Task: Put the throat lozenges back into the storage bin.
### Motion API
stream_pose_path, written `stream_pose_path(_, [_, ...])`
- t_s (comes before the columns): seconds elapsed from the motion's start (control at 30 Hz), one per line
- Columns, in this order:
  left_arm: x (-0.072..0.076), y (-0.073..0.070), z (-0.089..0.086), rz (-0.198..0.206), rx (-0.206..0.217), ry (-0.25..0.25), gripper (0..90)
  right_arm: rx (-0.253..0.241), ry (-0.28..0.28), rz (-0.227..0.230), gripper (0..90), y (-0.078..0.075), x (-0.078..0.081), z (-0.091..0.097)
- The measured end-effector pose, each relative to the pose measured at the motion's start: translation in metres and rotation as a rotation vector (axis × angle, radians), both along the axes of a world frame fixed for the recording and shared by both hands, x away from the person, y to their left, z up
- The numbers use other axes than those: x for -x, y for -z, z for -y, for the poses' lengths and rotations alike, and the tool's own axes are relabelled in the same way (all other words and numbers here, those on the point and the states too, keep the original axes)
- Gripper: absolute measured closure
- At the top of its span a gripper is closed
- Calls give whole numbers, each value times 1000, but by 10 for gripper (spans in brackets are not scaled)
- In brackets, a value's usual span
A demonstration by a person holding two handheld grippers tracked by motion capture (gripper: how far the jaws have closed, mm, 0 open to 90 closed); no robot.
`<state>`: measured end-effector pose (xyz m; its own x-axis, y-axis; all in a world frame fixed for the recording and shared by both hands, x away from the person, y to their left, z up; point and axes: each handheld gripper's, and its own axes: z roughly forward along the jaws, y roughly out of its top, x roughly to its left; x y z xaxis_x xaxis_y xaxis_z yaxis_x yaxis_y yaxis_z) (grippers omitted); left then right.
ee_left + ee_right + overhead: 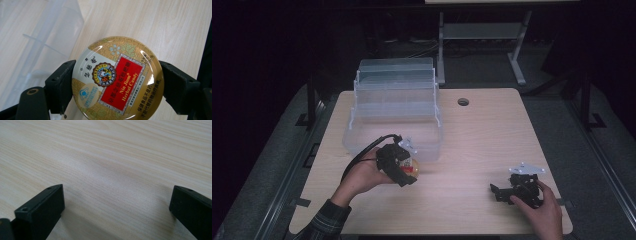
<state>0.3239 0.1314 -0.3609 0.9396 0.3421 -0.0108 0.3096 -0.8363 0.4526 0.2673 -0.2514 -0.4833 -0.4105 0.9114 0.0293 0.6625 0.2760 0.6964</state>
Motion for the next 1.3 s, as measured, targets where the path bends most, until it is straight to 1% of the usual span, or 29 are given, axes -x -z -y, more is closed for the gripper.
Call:
stream_pose_path(0.2, [-3, -8, -2, 13, -6, 4, 196, 1, -1, 1, 0, 0, 0, 0])
stream_pose_path(0.27, [-4, -11, -2, 15, 0, -4, 196, 1, -1, 2, 0, 0, 0, 0])
stream_pose_path(0.3, [-5, -12, -3, 18, -8, 3, 196, 0, 0, 1, 0, 0, 0, 0])
stream_pose_path(0.33, [-6, -14, -3, 20, 0, -6, 195, 1, 0, 1, 0, 0, 0, 0])
stream_pose_path(0.43, [-9, -16, -4, 23, -3, -8, 196, 1, 0, 1, 0, 0, 0, 0])
stream_pose_path(0.73, [-15, -20, -7, 29, 9, -33, 196, 1, 1, 2, 0, 0, 0, 0])
stream_pose_path(0.97, [-25, -24, -13, 31, 11, -61, 196, 1, 0, 1, 0, 0, 0, 0])
stream_pose_path(1.03, [-27, -24, -14, 34, 14, -61, 196, 1, 0, 1, 0, 0, 0, 0])
stream_pose_path(1.07, [-28, -25, -15, 29, 18, -67, 196, 1, 0, 1, 0, 0, 0, 0])
stream_pose_path(1.17, [-33, -26, -18, 30, 15, -78, 196, 1, 0, 1, 0, 0, 0, 0])
stream_pose_path(1.3, [-36, -27, -20, 31, 20, -91, 196, 1, 0, 1, 0, 0, 0, 0])
